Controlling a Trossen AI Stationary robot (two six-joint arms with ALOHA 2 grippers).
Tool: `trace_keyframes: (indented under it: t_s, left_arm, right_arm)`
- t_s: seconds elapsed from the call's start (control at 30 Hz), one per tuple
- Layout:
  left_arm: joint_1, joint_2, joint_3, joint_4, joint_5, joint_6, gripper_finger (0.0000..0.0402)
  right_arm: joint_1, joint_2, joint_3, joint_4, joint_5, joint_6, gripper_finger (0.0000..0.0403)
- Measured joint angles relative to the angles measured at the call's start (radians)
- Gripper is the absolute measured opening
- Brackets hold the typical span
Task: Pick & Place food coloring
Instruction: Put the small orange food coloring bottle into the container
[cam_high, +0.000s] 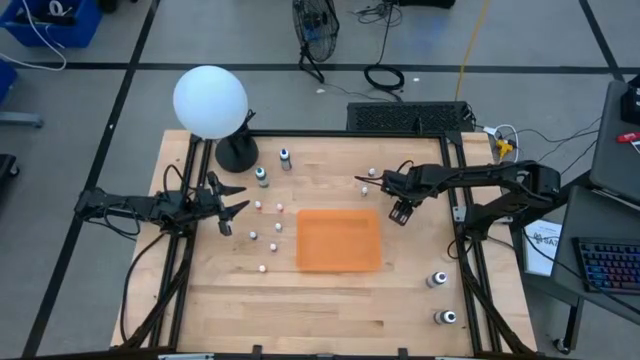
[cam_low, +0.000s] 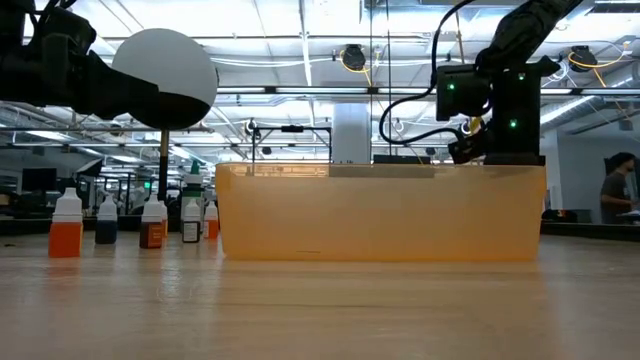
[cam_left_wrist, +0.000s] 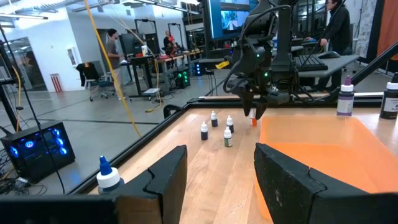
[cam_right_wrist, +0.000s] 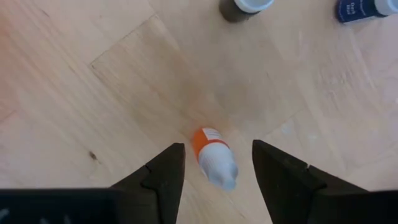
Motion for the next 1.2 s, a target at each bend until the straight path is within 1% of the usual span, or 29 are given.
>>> trace_keyframes:
  t_s: [0.27,0.4,0.5,0.77,0.87,1.07,1.2]
  left_arm:
    - [0.000,0.000,0.000,0.000,0.000,0.000,0.0186]
    - [0.000,0.000,0.000,0.000,0.000,0.000,0.0186]
    - [0.000,0.000,0.000,0.000,0.000,0.000,0.0187]
    - [0.000,0.000,0.000,0.000,0.000,0.000,0.0186]
    - [0.000,0.000,0.000,0.000,0.000,0.000,0.0187]
    - [0.000,0.000,0.000,0.000,0.000,0.000,0.0186]
    - [0.000,0.000,0.000,0.000,0.000,0.000,0.0187]
  right_arm:
    - [0.000,0.000,0.000,0.000,0.001,0.000,0.0170]
    - [0.000,0.000,0.000,0.004,0.002,0.001,0.0159]
    - [0.000,0.000,0.000,0.005,0.002,0.000,0.0140]
    - [0.000,0.000,0.000,0.004,0.001,0.000,0.0065]
    - [0.000,0.000,0.001,0.004,0.001,-0.005,0.0048]
    - [0.000,0.000,0.009,-0.008,-0.001,-0.025,0.0048]
    - [0.012,0.001,0.082,-0.081,0.000,-0.026,0.0048]
